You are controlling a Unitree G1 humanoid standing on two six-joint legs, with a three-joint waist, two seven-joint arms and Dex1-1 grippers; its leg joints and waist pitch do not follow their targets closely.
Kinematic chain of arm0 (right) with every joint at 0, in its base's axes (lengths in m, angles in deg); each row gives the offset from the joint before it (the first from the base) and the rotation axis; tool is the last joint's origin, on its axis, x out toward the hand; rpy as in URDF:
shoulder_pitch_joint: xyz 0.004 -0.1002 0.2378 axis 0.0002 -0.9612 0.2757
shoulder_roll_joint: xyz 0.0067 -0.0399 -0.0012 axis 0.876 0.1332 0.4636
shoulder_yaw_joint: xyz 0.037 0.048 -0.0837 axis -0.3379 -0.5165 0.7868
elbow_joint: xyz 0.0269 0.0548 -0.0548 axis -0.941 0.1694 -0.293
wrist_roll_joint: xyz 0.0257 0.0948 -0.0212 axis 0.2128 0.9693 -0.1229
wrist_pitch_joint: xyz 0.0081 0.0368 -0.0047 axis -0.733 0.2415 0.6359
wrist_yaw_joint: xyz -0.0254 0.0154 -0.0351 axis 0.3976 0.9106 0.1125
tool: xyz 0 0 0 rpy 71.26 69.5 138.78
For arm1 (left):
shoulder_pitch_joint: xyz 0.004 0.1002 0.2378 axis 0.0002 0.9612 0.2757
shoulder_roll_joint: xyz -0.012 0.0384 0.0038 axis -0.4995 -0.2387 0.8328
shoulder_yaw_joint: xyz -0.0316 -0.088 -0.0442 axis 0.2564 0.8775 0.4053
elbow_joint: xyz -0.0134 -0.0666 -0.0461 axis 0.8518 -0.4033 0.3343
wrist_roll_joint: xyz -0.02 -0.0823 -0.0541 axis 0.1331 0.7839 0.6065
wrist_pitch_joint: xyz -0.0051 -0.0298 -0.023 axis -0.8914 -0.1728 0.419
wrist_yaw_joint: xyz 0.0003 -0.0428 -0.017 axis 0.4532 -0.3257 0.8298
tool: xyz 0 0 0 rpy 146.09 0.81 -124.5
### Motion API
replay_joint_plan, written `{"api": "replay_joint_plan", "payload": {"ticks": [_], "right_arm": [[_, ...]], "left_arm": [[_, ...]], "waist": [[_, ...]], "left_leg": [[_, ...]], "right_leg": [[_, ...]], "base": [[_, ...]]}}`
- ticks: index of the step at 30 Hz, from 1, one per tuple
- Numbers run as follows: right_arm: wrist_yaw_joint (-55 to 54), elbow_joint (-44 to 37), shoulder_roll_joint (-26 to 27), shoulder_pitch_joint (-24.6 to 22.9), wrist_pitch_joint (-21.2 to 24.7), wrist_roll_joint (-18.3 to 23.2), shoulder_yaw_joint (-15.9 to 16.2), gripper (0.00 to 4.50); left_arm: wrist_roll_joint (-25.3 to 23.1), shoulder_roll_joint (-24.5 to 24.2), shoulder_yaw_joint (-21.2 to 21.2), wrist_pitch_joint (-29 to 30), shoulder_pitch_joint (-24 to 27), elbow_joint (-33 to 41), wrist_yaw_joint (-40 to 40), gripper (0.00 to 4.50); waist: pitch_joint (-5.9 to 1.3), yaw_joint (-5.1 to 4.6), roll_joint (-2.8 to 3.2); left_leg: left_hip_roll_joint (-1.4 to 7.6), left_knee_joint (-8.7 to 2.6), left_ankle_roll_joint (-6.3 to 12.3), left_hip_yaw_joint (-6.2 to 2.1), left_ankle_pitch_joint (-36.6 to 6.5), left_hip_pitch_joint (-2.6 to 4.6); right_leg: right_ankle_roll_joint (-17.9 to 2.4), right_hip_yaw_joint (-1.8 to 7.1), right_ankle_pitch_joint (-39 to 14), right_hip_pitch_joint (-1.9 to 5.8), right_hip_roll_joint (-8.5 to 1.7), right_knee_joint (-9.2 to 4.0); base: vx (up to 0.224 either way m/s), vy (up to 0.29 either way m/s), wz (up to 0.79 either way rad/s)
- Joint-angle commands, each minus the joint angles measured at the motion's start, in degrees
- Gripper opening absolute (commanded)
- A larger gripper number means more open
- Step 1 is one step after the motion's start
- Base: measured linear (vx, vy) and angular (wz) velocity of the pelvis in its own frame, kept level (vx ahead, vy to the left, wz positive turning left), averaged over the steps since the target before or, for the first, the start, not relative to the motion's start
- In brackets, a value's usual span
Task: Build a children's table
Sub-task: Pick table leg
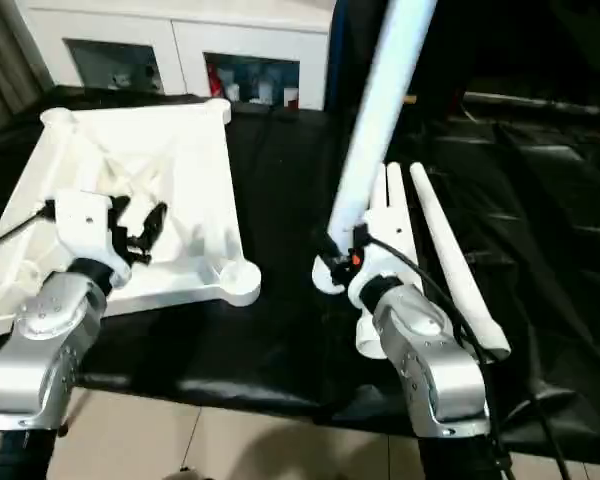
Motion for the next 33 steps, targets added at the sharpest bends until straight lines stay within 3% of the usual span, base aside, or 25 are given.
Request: {"api": "replay_joint_plan", "payload": {"ticks": [1,3,4,6,7,8,9,10,11,12,14,15,16,17,18,19,20,21,22,23,24,25,28,30,33], "right_arm": [[1.6,-1.2,0.4,1.1,-0.6,0.8,0.9,1.89],[3.5,-0.3,1.2,1.8,-0.9,2.1,1.2,1.89],[4.0,-0.4,1.6,1.8,-0.8,3.2,0.7,1.89],[3.6,-0.7,2.4,1.6,0.4,4.0,0.3,1.89],[3.7,-0.7,2.0,1.5,0.2,3.3,0.9,1.89],[4.0,-0.7,1.5,1.2,-0.1,2.7,1.7,1.89],[4.4,-0.6,1.3,1.0,-0.4,2.4,2.1,1.89],[4.6,-0.5,1.1,0.8,-0.7,2.2,2.4,1.89],[4.7,-0.4,1.0,0.7,-0.9,2.1,2.6,1.89],[4.8,-0.2,1.3,0.6,-0.7,2.0,2.3,1.89],[4.8,-0.2,1.4,0.5,-0.7,2.0,2.1,1.89],[4.9,0.0,1.3,0.5,-0.6,1.9,1.8,1.89],[5.1,0.0,0.9,0.6,-0.7,1.7,1.9,1.89],[5.1,0.0,0.9,0.6,-0.7,1.7,1.9,1.89],[5.2,0.3,0.7,0.7,-0.8,1.8,1.9,1.89],[5.0,0.4,0.7,0.8,-0.8,1.9,1.9,1.89],[4.9,0.4,0.6,0.9,-0.8,2.1,1.8,1.89],[4.8,0.5,0.4,1.1,-0.9,2.1,1.8,1.89],[4.9,0.5,0.4,1.2,-0.8,2.1,1.6,1.89],[5.0,0.6,0.6,1.4,-0.7,2.0,1.4,1.89],[5.0,0.7,0.7,1.5,-0.7,1.9,1.3,1.89],[5.0,0.8,0.7,1.7,-0.8,1.9,1.3,1.89],[5.2,1.1,0.7,1.9,-0.8,1.7,1.2,1.89],[5.9,1.8,-0.2,2.3,-0.8,2.0,1.0,1.89],[7.4,2.5,-1.1,3.0,0.5,4.0,-0.9,1.89]], "left_arm": [[-0.8,0.0,-0.4,0.6,0.7,1.3,-1.2,2.84],[-0.7,0.3,-0.4,0.8,1.6,1.9,-1.2,2.84],[-1.3,0.4,-0.5,0.4,1.6,1.7,-1.4,2.84],[-1.2,0.5,-0.4,0.2,1.9,1.7,-1.1,2.84],[-1.0,0.5,-0.3,0.4,2.1,2.0,-0.8,2.84],[-1.1,0.4,-0.4,0.5,2.3,2.3,-0.5,2.84],[-1.2,0.4,-0.3,0.7,2.5,2.6,-0.6,2.84],[-1.3,0.3,-0.3,0.7,2.8,2.9,-0.6,2.84],[-1.3,0.3,-0.3,0.7,2.9,3.1,-0.5,2.84],[-1.0,0.2,-0.2,1.2,3.3,3.5,-0.6,2.84],[-1.0,0.2,-0.2,1.4,3.3,3.6,-0.6,2.84],[-1.4,-0.1,-0.6,1.3,3.7,3.8,-0.3,2.84],[-1.5,0.0,-0.6,1.0,3.9,3.9,-0.2,2.84],[-1.5,0.0,-0.6,1.0,3.9,3.9,-0.2,2.84],[-1.6,-0.3,-0.9,1.2,4.4,3.7,0.6,2.84],[-1.6,-0.7,-1.1,1.6,4.6,3.5,1.3,2.84],[-0.9,-1.0,-1.3,1.6,4.8,3.3,2.5,2.84],[0.1,-1.8,-1.5,1.7,4.9,3.1,4.5,2.84],[0.4,-2.3,-1.6,1.7,4.9,2.9,5.3,2.84],[0.7,-3.0,-1.7,1.5,4.8,2.4,6.6,2.84],[0.7,-4.2,-2.4,1.0,4.7,1.8,8.4,2.84],[0.7,-5.3,-3.0,1.4,4.6,1.4,9.9,2.84],[2.7,-7.2,-3.6,2.5,4.2,0.3,14.2,3.11],[6.1,-10.6,-4.8,2.5,3.0,-0.6,23.9,3.21],[7.2,-14.2,-7.7,2.6,1.9,-2.0,32.0,3.53]], "waist": [[-2.46,0.38,-0.8],[-2.29,-0.47,1.43],[-2.23,-0.84,1.12],[-3.12,-2.11,1.81],[-3.04,-2.49,2.08],[-2.77,-2.96,0.3],[-2.92,-2.8,-0.12],[-2.98,-2.45,-0.91],[-4.27,-0.26,-2.22],[-4.43,1.1,-2.41],[-5.57,1.5,-1.51],[-5.76,0.63,0.09],[-5.9,-0.35,0.89],[-7.3,-3.21,1.68],[-7.67,-2.95,1.14],[-7.46,-2.88,0.68],[-7.27,-2.66,-0.44],[-6.82,-2.38,-3.93],[-7.74,-2.33,-6.47],[-6.08,-0.66,-4.27],[-6.64,-1.72,-3.38],[-6.5,-2.12,-2.62],[-4.89,-2.89,-1.05],[-3.56,-3.01,-2.0],[-3.31,-2.63,-1.56]], "left_leg": [[0.49,-2.19,5.71,-0.45,-20.1,-1.38],[1.87,-2.97,3.85,-0.72,-22.1,0.97],[2.12,-3.8,3.26,-1.19,-24.1,1.27],[6.93,-7.45,1.46,-3.67,-33.4,7.36],[7.76,-8.14,1.08,-4.32,-35.0,8.1],[8.12,-8.82,2.58,-4.82,-33.6,8.49],[5.97,-7.87,5.6,-3.34,-29.1,8.32],[3.75,-6.78,6.75,-1.34,-25.3,6.05],[-1.38,-1.76,8.8,1.62,-12.8,-0.69],[-0.08,1.35,8.91,0.72,-5.4,-2.73],[0.69,0.59,8.52,0.04,2.9,-4.64],[1.1,-2.19,9.15,-0.35,9.4,-2.21],[1.98,-2.86,12.08,-2.17,13.8,1.07],[7.1,-1.7,23.81,-9.08,29.0,11.4],[9.05,0.39,30.22,-11.29,52.7,12.08],[8.15,1.54,29.73,-10.94,66.8,11.05],[3.53,2.32,23.8,-8.56,74.1,7.79],[-3.49,3.5,15.67,-4.04,54.2,2.14],[-6.24,3.94,13.83,-2.78,40.2,-0.69],[-3.45,2.04,10.35,-2.76,17.9,-1.72],[-2.79,-0.09,6.82,-2.56,11.5,-1.52],[-2.2,-0.87,5.11,-2.23,10.7,-0.77],[-0.31,-2.83,1.4,-2.21,-3.2,0.1],[0.64,-3.78,-1.63,-1.24,-21.8,1.31],[0.88,-4.22,-2.61,-0.86,-24.0,1.61]], "right_leg": [[-0.1,1.06,-51.1,5.08,-8.0,-8.84],[-1.1,-1.24,-47.4,5.55,-6.6,-9.84],[-2.1,-1.67,-43.0,5.6,-5.46,-9.25],[-6.8,0.02,-21.9,2.07,-1.65,-3.49],[-7.2,0.46,-16.8,1.48,-1.6,-1.86],[-7.2,1.78,-10.2,0.46,-1.74,-0.26],[-8.4,3.21,-6.2,0.47,-2.81,-1.19],[-9.8,4.55,-4.3,2.55,-3.84,-2.86],[-10.8,8.04,-4.0,9.95,-5.24,-5.13],[-12.6,10.14,-10.6,11.6,-9.01,-7.04],[-11.4,7.77,-5.5,12.28,-5.88,-5.38],[-7.4,3.78,0.8,9.94,-1.06,-3.03],[-5.0,2.33,3.4,7.48,1.05,-0.82],[-1.0,1.8,-2.6,-3.39,0.81,5.27],[3.3,4.07,-4.3,-6.46,-1.34,6.49],[5.1,5.42,0.9,-7.32,-2.36,6.34],[5.8,7.31,13.0,-6.54,-2.97,3.6],[4.6,9.31,28.2,-3.26,-3.16,-0.46],[5.0,11.1,39.9,1.09,-2.82,0.8],[-0.8,11.5,45.1,0.7,-6.18,-0.78],[-5.4,9.75,41.7,2.29,-3.95,0.21],[-8.2,8.61,32.2,1.85,-2.18,-0.08],[-10.7,7.51,2.0,0.52,-1.56,-1.62],[-7.3,7.56,-23.8,-0.98,-1.9,-4.21],[-3.4,7.69,-31.4,-1.59,-2.06,-4.99]], "base": [[0.045,0.0,0.56],[0.063,0.009,0.54],[0.074,0.029,0.42],[0.104,0.029,0.29],[0.137,0.02,0.16],[0.147,-0.007,0.1],[0.147,-0.007,0.1],[0.138,-0.037,0.07],[0.149,-0.03,0.03],[0.149,-0.03,0.03],[0.158,0.014,-0.03],[0.156,0.026,-0.06],[0.205,0.003,-0.06],[0.209,-0.043,-0.12],[0.209,-0.043,-0.12],[0.048,-0.053,-0.27],[-0.15,-0.011,-0.24],[-0.15,-0.011,-0.24],[-0.137,-0.008,0.13],[-0.039,-0.051,0.21],[-0.039,-0.051,0.21],[-0.045,-0.068,0.03],[-0.093,-0.043,-0.01],[-0.107,-0.033,0.1],[-0.076,-0.045,0.12]]}}
